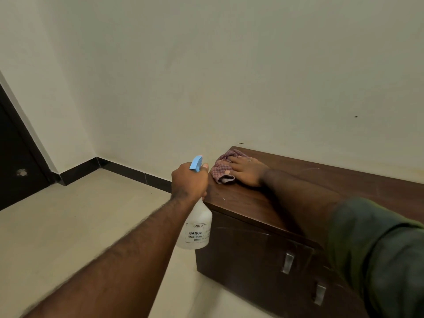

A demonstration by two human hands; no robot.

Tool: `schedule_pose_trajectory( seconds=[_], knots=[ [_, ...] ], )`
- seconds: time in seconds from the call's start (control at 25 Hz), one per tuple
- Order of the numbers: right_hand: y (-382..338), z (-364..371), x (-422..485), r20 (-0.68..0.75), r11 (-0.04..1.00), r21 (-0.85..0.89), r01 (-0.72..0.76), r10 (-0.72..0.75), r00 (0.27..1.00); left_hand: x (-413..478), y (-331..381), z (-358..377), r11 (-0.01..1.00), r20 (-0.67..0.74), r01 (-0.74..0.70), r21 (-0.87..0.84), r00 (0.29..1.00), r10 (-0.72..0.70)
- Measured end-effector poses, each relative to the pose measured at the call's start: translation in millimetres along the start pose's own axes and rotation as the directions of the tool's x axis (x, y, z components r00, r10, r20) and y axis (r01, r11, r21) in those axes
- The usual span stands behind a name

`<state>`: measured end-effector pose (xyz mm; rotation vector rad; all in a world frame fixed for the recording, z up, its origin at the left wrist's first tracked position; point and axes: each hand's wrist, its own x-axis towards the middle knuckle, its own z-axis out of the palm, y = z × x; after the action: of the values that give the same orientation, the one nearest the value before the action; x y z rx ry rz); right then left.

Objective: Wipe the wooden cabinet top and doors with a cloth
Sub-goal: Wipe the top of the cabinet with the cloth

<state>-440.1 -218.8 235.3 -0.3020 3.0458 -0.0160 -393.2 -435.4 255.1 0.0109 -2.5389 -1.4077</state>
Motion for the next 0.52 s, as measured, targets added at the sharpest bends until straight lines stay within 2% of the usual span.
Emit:
schedule_pose_trajectory(
  seconds=[0.32, 0.52],
  knots=[
    [-32.4, 9.5, -91.1, 0.034, 0.982, 0.028, 0.187, -0.188, 0.982, -12.8, 16.5, -16.4, 0.998, 0.023, -0.069, -0.001, 0.997, 0.069],
    [-15.8, 8.2, -93.3, 0.045, 0.962, 0.030, 0.271, -0.272, 0.961, -14.3, 29.8, -8.1, 0.997, 0.044, -0.068, -0.033, 0.997, 0.069]
  ],
)
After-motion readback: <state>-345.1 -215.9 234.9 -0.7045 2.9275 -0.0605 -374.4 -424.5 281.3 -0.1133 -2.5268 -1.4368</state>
